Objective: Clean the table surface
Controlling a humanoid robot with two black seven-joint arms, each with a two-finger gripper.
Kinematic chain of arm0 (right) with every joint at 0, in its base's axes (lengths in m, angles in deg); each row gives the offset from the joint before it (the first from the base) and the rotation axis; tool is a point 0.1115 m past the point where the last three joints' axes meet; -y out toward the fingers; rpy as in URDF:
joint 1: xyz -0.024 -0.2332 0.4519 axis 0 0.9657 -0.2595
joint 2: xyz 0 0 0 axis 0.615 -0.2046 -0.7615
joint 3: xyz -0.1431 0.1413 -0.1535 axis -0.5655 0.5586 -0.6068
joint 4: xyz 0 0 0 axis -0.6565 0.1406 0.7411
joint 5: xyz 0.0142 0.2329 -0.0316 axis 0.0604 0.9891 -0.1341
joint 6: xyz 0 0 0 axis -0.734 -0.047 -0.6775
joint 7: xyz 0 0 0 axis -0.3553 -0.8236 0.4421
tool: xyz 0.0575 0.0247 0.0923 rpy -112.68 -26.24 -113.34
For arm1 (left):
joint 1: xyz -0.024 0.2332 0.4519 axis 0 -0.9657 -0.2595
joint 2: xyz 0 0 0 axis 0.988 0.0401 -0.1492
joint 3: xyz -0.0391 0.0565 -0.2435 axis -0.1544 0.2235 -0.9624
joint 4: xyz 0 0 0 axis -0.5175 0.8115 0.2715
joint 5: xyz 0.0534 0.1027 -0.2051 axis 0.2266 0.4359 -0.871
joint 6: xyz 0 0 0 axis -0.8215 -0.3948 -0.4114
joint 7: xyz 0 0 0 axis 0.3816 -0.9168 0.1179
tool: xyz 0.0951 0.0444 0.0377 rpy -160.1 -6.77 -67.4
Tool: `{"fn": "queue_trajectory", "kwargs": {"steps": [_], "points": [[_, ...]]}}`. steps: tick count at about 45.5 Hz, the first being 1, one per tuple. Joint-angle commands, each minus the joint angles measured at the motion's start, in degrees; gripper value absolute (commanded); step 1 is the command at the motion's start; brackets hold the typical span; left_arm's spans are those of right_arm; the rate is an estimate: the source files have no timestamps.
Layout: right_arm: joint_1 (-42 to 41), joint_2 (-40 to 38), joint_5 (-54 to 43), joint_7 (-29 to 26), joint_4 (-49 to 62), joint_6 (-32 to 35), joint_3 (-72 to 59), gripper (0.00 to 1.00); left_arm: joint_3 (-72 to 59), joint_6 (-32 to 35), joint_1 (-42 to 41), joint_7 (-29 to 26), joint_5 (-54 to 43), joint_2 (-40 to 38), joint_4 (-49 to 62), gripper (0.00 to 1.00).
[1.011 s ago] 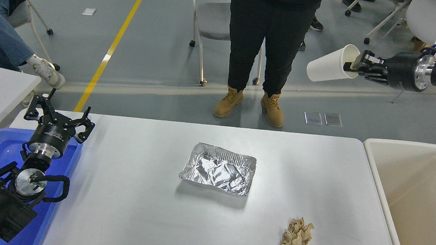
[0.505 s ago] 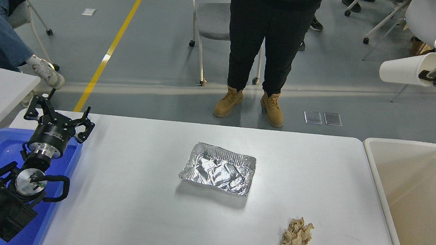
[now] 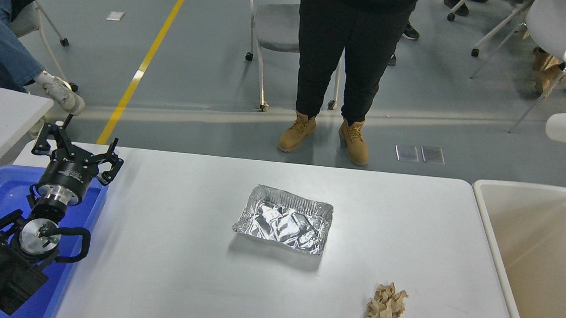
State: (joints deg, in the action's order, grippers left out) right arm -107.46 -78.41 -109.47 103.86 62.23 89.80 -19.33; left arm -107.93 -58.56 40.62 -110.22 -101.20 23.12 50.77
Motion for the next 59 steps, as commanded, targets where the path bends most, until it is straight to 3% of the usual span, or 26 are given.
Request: {"fn": "queue_trajectory", "kwargs": {"steps": [1, 19, 38, 59], "points": [[5.1, 0.1, 0.4, -5.4, 0.2, -5.3, -0.6, 0.00, 0.0, 0.0, 0.0, 0.0, 0.0, 0.0, -0.1, 1.00], [8.7, 0.7, 0.7, -8.0, 0.2, -6.2, 0.1, 0.00, 0.0, 0.0, 0.0, 0.0, 0.0, 0.0, 0.0, 1.00], [13.3, 3.1, 1.0, -21.7, 0.1, -11.6, 3.1, 0.00, 0.0, 0.0, 0.0, 0.0, 0.0, 0.0, 0.0, 1.00], [17.3, 11.4, 0.5, -23.2, 0.1, -15.6, 2.3, 0.00, 0.0, 0.1, 0.0, 0.0, 0.0, 0.0, 0.0, 1.00]]}}
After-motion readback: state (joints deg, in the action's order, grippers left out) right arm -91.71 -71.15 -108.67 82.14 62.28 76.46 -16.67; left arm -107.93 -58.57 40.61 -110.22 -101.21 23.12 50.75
